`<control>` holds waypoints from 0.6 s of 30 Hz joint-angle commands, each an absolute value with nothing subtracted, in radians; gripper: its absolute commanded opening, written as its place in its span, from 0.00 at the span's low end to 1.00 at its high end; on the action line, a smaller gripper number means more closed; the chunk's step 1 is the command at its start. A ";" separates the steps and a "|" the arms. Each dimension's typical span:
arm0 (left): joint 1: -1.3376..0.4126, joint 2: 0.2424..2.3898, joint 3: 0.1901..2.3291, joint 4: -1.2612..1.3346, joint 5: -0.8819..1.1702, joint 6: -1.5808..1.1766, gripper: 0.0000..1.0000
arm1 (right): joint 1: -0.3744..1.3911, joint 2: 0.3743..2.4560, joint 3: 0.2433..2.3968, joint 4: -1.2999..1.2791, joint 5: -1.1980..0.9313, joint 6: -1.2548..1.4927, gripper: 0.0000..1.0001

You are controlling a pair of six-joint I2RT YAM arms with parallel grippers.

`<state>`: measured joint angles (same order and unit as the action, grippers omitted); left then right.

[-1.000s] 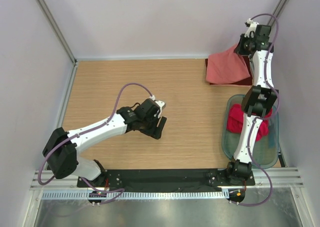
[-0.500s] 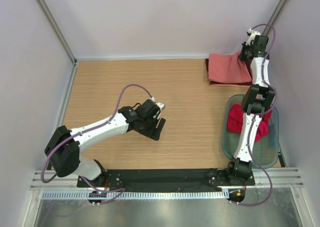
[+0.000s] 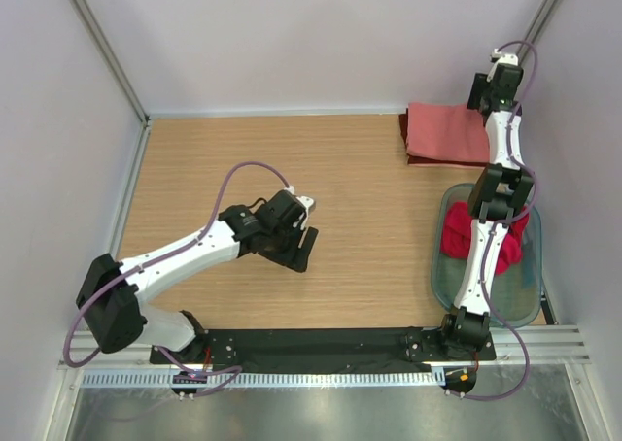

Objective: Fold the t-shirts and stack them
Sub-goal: Neatly place the folded tshirt to the corner, then reset both grippers

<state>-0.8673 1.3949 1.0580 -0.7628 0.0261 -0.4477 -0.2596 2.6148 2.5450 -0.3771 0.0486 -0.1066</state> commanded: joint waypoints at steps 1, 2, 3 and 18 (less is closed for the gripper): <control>-0.862 1.303 1.085 -0.782 0.006 -0.503 0.70 | -0.209 2.488 2.617 -0.392 0.123 -0.046 0.66; -0.861 1.293 1.081 -0.778 0.008 -0.512 0.70 | -0.195 2.449 2.631 -0.417 0.144 -0.028 0.68; -0.861 1.287 1.084 -0.770 0.008 -0.526 0.70 | -0.180 2.428 2.637 -0.484 0.182 -0.011 0.71; -0.822 1.097 0.859 -0.503 -0.131 -0.883 0.73 | 0.388 1.809 1.740 -0.646 -0.184 0.333 0.83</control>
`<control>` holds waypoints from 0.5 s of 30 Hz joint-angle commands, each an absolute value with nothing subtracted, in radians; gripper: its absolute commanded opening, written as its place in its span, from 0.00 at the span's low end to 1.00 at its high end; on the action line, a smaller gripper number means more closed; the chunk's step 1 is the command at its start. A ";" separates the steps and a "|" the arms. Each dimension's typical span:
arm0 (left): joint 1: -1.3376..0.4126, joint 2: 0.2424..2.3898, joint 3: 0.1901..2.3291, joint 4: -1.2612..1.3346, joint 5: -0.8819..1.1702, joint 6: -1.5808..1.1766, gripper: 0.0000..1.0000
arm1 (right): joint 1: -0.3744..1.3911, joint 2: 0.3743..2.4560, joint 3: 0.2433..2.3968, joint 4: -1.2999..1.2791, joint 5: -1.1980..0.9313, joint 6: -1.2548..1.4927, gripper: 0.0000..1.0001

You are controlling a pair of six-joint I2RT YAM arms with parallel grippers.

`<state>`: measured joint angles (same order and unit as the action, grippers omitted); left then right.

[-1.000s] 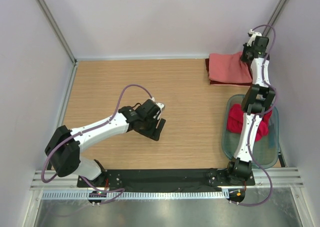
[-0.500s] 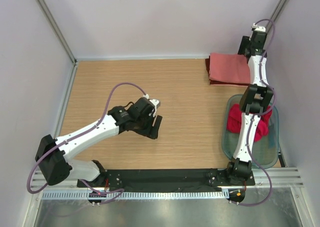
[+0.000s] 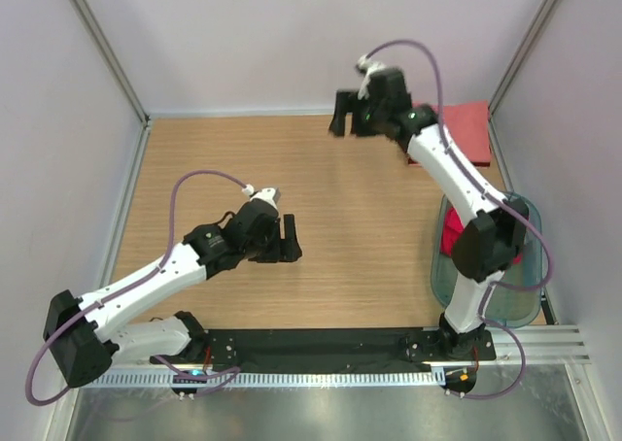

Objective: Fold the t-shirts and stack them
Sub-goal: Reset both grippers

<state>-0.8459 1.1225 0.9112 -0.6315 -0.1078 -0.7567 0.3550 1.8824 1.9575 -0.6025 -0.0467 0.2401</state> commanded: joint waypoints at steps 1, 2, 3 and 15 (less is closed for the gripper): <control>-0.818 1.094 0.820 -0.482 -0.123 -0.902 0.73 | 0.409 1.720 1.665 -0.615 -0.216 0.342 0.84; -0.812 1.094 0.802 -0.456 -0.117 -0.914 0.73 | 0.431 1.683 1.537 -0.591 -0.280 0.354 0.83; -0.807 1.095 0.787 -0.412 -0.109 -0.923 0.73 | 0.461 1.640 1.478 -0.547 -0.297 0.392 0.83; -0.709 1.114 0.692 -0.189 -0.038 -1.034 0.74 | 0.480 1.131 0.758 -0.252 -0.238 0.549 1.00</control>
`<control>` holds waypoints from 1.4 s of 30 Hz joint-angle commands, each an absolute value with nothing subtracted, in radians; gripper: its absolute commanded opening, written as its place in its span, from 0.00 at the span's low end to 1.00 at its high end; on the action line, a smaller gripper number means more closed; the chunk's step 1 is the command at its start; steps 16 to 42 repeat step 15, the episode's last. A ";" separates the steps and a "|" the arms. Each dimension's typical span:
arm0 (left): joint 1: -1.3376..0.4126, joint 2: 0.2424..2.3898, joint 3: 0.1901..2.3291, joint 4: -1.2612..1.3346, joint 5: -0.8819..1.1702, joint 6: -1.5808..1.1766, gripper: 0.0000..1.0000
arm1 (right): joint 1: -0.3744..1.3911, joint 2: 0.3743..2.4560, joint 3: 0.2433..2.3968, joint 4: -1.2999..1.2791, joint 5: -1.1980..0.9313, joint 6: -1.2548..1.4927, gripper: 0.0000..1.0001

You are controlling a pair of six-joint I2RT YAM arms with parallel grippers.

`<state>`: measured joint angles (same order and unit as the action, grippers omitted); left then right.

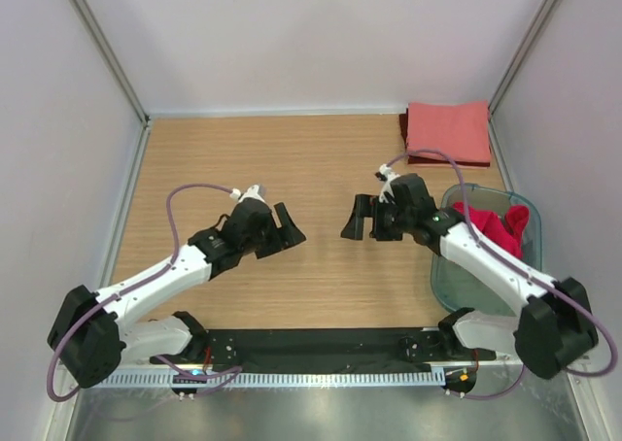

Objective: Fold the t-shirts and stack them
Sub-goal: Reset both grippers

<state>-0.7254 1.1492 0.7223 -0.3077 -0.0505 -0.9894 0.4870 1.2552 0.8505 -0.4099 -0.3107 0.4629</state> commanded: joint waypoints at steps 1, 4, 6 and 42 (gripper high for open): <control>-0.704 1.095 0.675 -0.180 -0.040 -1.043 0.74 | 0.479 1.102 0.720 -0.230 -0.224 0.578 1.00; -0.696 0.985 0.556 -0.111 -0.054 -1.112 0.75 | 0.474 0.985 0.569 -0.143 -0.180 0.725 1.00; -0.696 0.860 0.476 -0.051 -0.084 -1.164 0.77 | 0.474 0.936 0.470 -0.109 -0.147 0.840 1.00; -0.693 0.310 0.059 0.009 -0.156 -1.383 0.84 | 0.474 0.646 0.167 0.046 -0.212 1.000 1.00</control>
